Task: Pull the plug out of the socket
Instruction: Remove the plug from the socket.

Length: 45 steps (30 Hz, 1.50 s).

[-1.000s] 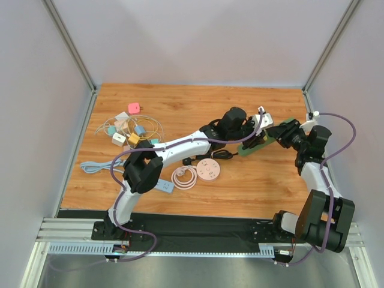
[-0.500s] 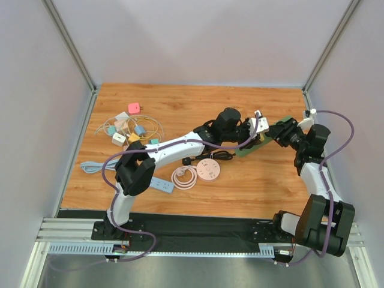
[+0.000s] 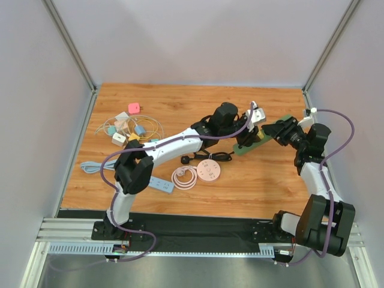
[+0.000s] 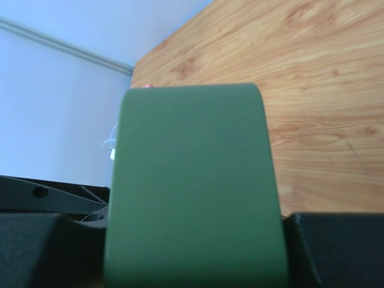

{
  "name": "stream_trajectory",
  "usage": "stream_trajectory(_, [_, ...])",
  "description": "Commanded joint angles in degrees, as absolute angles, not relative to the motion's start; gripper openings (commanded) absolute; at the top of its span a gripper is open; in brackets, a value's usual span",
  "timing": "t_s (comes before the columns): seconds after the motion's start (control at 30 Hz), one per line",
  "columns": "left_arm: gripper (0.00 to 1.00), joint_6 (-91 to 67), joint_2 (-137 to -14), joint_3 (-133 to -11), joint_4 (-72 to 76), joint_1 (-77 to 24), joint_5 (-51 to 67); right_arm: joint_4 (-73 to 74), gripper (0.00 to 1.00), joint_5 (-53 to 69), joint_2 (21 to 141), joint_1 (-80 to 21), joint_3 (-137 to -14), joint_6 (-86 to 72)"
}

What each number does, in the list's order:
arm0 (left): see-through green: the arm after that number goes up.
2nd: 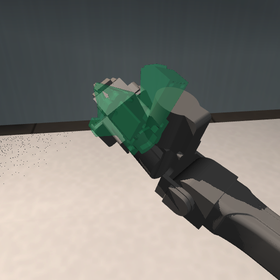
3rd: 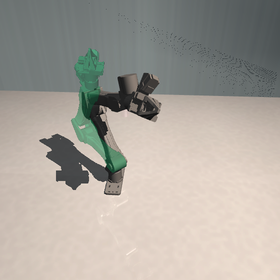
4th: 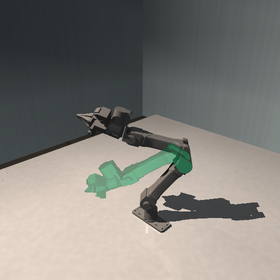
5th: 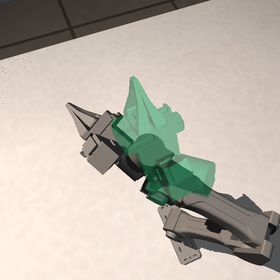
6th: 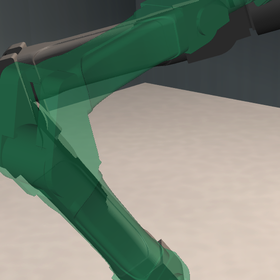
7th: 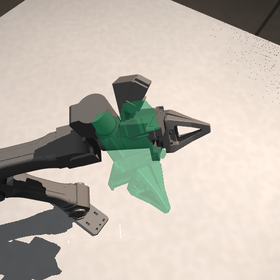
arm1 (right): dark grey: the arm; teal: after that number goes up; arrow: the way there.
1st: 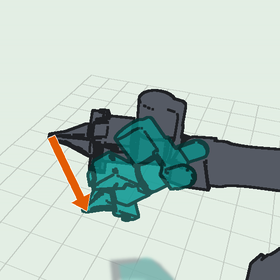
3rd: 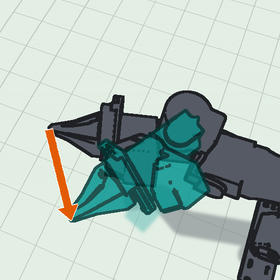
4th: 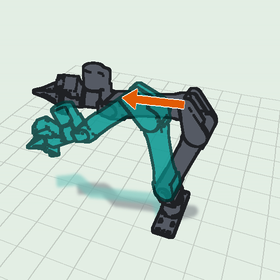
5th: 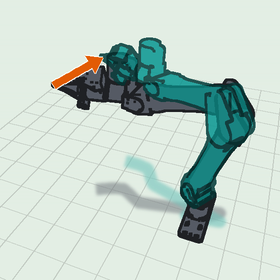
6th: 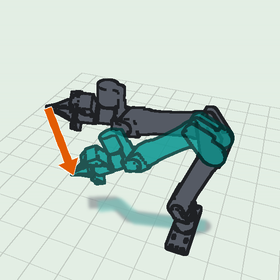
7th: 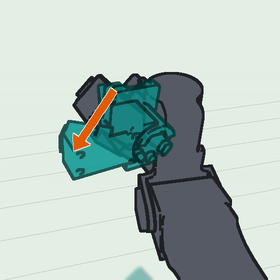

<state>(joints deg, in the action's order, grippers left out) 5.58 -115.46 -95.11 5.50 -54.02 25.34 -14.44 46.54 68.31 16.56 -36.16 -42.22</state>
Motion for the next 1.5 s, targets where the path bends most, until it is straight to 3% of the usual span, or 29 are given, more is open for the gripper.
stream_trajectory(0.0, [0.0,4.8,-117.7,-111.1,-4.3,-54.8,27.0,-14.2,0.0,38.5,68.6,19.1,-37.7,-39.4])
stream_trajectory(0.17, [0.0,11.5,-123.3,-125.8,-19.9,-57.6,20.1,-13.3,0.0,37.8,68.3,19.1,-38.0,-38.9])
stream_trajectory(0.3, [0.0,15.7,-121.5,-122.9,-21.1,-58.1,18.5,-12.9,0.0,37.8,68.2,19.1,-38.1,-38.9])
stream_trajectory(0.57, [0.0,-4.7,-113.1,-106.7,1.5,-49.3,40.2,-13.2,0.0,38.4,68.1,19.1,-38.1,-39.0])
stream_trajectory(0.93, [0.0,-24.3,-115.0,-107.2,10.5,-48.7,36.8,-10.4,0.0,32.9,66.4,19.0,-38.0,-37.9])
stream_trajectory(1.07, [0.0,-9.0,-115.1,-112.7,-4.7,-52.5,29.5,-9.5,0.0,31.7,66.3,19.1,-38.1,-37.6])
stream_trajectory(1.1, [0.0,1.9,-115.0,-113.6,-8.1,-53.7,26.1,-9.0,0.0,31.6,66.3,19.1,-38.3,-37.3])
stream_trajectory(1.23, [0.0,21.3,-115.0,-114.6,-16.5,-59.8,3.6,-8.0,0.0,30.0,66.1,19.0,-38.6,-37.3])
stream_trajectory(1.33, [0.0,25.2,-115.4,-113.7,-16.3,-62.0,-3.4,-7.6,0.0,29.4,66.1,19.1,-38.7,-37.4])
stream_trajectory(1.47, [0.0,22.6,-114.1,-112.1,-14.9,-61.8,-1.5,-7.6,0.0,29.3,66.0,19.1,-38.7,-37.2])
